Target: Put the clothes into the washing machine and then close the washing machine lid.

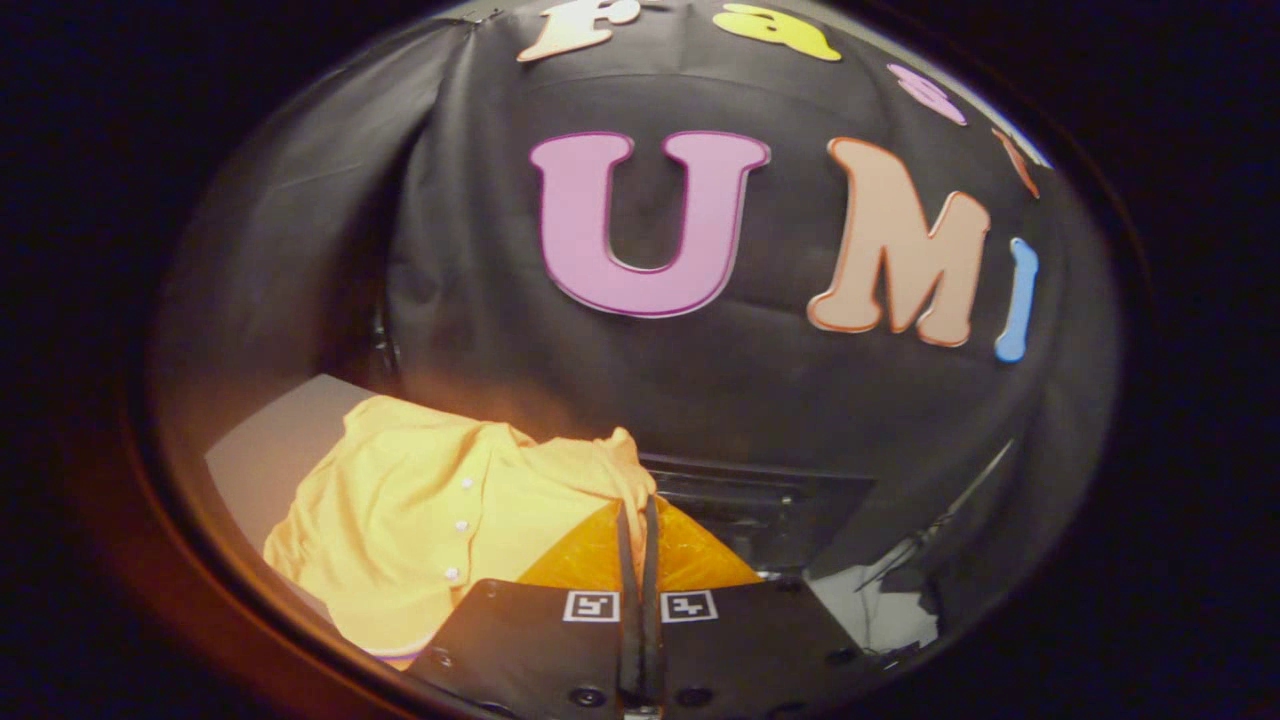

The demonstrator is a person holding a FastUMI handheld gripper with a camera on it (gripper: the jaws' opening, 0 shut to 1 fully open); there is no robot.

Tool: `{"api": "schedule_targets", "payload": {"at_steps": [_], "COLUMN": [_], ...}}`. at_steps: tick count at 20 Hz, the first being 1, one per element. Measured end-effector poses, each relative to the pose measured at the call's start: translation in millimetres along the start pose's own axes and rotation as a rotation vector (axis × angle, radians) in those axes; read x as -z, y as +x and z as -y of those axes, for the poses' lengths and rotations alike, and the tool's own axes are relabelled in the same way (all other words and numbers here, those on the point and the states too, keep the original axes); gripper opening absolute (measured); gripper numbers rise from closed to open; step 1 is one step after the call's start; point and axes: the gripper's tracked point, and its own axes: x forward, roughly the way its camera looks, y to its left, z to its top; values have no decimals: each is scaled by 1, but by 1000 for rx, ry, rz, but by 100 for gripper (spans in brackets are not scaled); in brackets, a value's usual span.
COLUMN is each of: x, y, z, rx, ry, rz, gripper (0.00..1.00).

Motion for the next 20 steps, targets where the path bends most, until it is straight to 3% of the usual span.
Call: {"api": "schedule_targets", "payload": {"at_steps": [2, 4, 7, 19, 20], "x": [-5, 13, 36, 43, 44], "y": [-1, 32, 34, 45, 45], "z": [25, 26, 16, -1, 0], "rx": [49, 35, -15, -42, -45], "ry": [-5, -14, -29, -35, -38], "rz": [12, 10, -22, -7, -9], "gripper": [1, 1, 39, 39, 51]}}
